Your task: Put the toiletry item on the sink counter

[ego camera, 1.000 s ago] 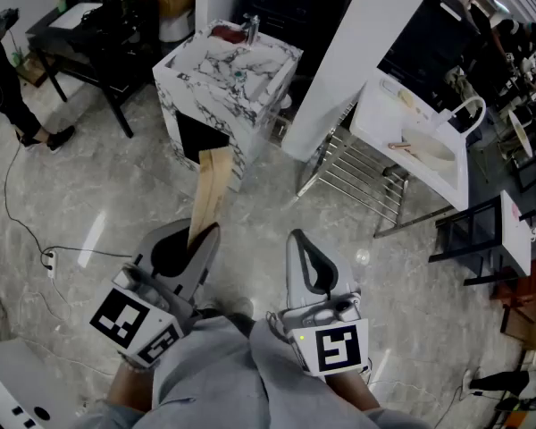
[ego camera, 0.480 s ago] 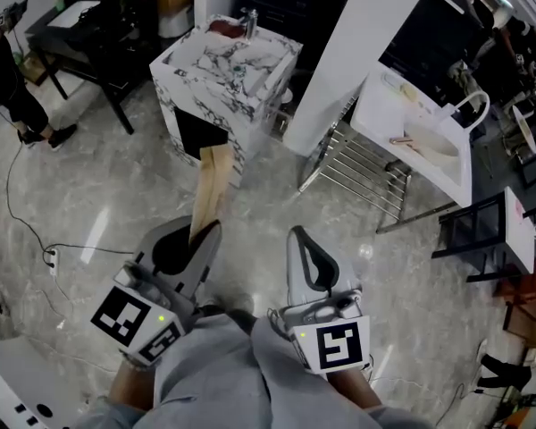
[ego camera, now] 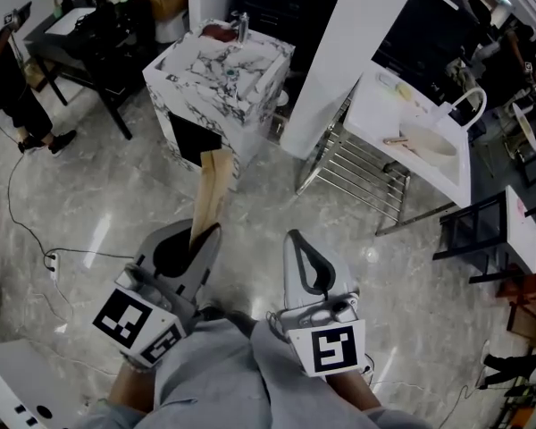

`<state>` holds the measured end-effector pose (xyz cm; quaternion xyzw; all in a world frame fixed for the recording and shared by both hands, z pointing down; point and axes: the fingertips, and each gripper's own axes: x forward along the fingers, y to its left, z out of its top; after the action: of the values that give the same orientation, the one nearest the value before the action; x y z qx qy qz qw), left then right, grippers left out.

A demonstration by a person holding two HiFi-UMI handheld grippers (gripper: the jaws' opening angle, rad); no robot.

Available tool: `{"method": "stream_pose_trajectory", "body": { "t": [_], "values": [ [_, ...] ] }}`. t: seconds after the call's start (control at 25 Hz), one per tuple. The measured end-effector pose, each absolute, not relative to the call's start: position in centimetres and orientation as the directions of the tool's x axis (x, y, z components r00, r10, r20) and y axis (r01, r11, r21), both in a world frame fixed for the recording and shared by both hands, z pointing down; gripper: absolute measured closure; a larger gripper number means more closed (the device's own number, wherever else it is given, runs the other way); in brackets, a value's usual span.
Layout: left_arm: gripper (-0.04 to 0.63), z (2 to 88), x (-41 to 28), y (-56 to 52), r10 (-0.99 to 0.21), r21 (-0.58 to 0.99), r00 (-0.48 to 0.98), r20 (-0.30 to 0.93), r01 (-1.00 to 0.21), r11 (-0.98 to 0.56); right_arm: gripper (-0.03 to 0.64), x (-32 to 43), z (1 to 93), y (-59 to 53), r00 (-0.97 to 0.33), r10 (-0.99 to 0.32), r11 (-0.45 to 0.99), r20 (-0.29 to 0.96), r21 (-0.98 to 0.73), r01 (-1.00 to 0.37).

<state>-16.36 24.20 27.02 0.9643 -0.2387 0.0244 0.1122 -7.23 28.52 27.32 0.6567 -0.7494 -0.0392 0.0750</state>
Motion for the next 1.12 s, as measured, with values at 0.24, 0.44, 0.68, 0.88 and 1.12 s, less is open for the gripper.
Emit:
{"method": "stream_pose_trajectory", "body": {
  "t": [0.24,0.44,0.68,0.88,1.12],
  "values": [
    [0.558,26.7,-14.3,25.0,-0.459,0.180,0.884,0.088,-0.468,-0.865,0.620,-4.5,27.4,29.6,-0.106,-0.993,0.114,0.053,0.174,-0.978],
    [0.558,26.9,-13.2,25.3,-0.467,0.149,0.880,0.086,-0.475,-0.867,0.620,-3.1,27.4,30.3,-0.090,-0.996,0.093,0.028,0.180,-0.979],
    [0.558,27.0,-12.3,24.6,-0.472,0.137,0.877,0.090,-0.481,-0.866,0.619,-2.0,27.8,30.5,-0.077,-0.996,0.085,0.047,0.194,-0.977],
    [0.558,27.5,-11.7,23.2,-0.471,0.155,0.879,0.081,-0.478,-0.865,0.620,-1.2,28.5,29.4,-0.068,-0.997,0.075,0.047,0.190,-0.979],
    [0.558,27.8,-10.5,19.9,-0.464,0.166,0.883,0.072,-0.470,-0.867,0.619,-0.7,28.5,26.4,-0.079,-0.996,0.085,0.037,0.213,-0.973]
  ]
}}
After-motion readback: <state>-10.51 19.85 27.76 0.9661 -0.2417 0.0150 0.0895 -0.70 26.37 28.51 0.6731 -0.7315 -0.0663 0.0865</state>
